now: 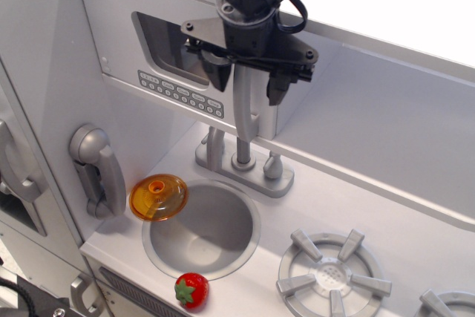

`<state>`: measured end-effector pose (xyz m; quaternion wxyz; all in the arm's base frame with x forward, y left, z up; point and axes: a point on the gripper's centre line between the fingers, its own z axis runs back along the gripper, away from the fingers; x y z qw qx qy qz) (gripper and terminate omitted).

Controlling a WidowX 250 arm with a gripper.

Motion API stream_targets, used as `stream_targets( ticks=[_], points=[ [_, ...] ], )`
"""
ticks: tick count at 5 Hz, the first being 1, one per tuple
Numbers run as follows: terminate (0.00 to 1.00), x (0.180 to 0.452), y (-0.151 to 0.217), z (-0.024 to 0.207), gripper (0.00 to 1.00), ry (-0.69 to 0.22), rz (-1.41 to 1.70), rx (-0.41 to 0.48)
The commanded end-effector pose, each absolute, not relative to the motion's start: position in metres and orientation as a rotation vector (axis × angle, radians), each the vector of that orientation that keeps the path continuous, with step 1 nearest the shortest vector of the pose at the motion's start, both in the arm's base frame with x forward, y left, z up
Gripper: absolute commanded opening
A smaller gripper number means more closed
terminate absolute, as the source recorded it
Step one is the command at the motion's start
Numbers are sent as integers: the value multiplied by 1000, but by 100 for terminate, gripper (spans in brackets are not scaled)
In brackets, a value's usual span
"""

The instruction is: Open microwave

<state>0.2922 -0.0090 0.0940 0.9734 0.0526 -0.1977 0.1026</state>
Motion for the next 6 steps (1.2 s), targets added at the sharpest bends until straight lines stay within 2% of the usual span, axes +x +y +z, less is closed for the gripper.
stream_targets(
  ticks=[1,3,4,5,6],
  points=[
    [0,295,-5,109,0,-426,183,91],
    [0,263,-3,108,0,-386,111,78],
    [0,236,2,106,100,-351,18,92],
    [0,214,3,110,100,-219,-59,111],
    [0,228,0,133,100,-167,-95,88]
  ],
)
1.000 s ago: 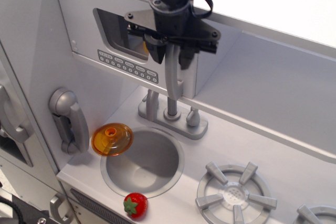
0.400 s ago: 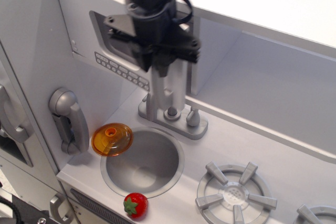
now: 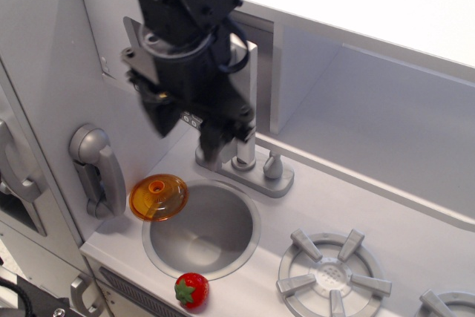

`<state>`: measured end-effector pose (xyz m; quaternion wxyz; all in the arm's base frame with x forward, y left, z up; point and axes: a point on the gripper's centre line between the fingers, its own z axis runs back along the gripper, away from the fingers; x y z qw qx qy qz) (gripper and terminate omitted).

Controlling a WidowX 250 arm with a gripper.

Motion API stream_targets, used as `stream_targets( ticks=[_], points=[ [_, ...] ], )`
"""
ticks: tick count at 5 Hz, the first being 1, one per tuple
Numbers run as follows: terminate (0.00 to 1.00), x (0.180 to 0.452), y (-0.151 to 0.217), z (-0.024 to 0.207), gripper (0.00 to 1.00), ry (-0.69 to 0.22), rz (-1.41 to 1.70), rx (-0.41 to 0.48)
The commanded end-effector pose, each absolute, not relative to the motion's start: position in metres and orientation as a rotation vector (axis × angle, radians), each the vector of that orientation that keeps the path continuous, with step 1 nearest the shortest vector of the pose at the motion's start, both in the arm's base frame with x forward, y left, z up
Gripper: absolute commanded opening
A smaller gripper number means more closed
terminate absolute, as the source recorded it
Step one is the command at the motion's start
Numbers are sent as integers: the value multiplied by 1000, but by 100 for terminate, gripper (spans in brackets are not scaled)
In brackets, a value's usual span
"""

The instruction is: Open microwave

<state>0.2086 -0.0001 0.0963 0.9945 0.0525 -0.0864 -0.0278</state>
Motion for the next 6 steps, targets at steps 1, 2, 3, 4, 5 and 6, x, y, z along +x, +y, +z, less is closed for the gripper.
stream_targets(
  ticks=[1,2,3,4,5,6],
  points=[
    [0,242,-32,138,100,-124,-110,32],
    [0,254,-61,133,100,-96,-93,-6],
    [0,280,-92,129,100,-67,-95,-45],
    [0,295,-101,130,100,-79,-92,-64],
    [0,312,-94,139,100,-140,-58,-57],
    [0,313,-73,135,100,-181,-33,-32]
  ],
)
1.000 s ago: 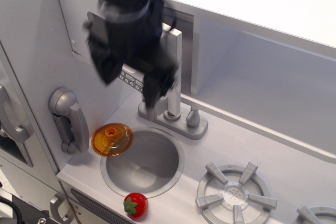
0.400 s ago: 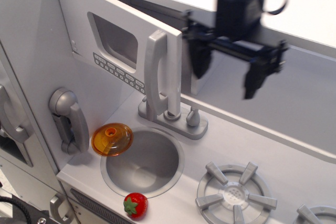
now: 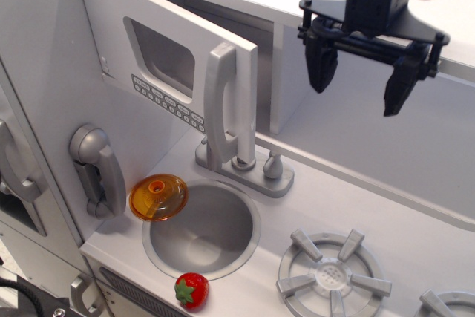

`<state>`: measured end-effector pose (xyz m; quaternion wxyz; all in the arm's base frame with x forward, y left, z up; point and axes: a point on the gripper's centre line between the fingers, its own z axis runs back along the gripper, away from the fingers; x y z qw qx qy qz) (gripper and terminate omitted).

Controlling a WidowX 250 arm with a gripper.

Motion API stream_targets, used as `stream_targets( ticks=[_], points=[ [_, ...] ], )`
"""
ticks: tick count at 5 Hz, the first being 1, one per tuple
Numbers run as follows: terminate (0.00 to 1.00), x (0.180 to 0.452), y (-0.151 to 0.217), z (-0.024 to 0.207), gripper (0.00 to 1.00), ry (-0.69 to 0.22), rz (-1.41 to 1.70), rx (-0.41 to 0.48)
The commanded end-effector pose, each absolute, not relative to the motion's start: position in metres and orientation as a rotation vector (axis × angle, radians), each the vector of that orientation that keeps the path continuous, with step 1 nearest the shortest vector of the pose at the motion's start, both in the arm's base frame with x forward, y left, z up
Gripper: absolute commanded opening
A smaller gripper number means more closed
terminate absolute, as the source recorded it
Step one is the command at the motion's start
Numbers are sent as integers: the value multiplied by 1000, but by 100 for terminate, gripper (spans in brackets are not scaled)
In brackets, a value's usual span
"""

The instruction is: Open microwave

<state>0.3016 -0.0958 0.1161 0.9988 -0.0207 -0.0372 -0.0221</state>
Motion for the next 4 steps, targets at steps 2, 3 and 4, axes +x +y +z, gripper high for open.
stream_targets(
  ticks=[2,3,4],
  points=[
    [0,286,-23,107,100,-284,40,94],
    [0,280,6,108,100,-315,93,106],
    [0,267,19,111,100,-302,89,105]
  ],
)
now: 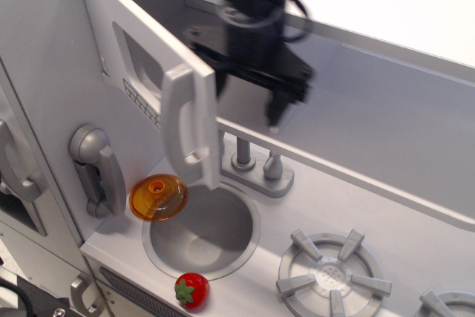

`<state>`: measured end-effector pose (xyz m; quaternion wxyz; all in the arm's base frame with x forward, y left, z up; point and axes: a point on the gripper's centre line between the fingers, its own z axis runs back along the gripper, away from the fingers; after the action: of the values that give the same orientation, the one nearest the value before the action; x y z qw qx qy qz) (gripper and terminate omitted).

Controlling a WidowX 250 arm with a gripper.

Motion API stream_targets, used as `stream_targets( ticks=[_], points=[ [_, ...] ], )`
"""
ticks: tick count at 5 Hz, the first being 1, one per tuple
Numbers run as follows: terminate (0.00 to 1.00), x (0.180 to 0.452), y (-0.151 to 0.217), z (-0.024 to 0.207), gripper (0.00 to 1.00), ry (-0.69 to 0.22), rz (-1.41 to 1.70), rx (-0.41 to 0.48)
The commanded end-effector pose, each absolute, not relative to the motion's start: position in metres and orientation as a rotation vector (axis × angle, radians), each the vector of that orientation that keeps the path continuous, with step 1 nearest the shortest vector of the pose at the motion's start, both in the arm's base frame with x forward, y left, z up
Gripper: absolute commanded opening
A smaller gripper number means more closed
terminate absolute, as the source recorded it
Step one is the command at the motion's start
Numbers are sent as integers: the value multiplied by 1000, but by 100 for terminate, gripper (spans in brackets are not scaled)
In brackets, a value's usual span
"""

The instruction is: Open microwave

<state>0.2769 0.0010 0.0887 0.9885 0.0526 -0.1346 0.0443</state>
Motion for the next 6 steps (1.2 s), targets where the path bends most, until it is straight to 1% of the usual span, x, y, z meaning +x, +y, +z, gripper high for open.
stream_targets(
  ticks=[1,2,3,4,5,6],
  points=[
    [0,240,34,113,100,-296,49,85],
    [0,223,44,110,100,-281,9,82],
    [0,213,54,107,100,-286,-2,114],
    [0,211,58,119,100,-288,1,93],
    [0,215,64,133,100,-290,23,94],
    [0,223,57,153,100,-260,50,33]
  ],
)
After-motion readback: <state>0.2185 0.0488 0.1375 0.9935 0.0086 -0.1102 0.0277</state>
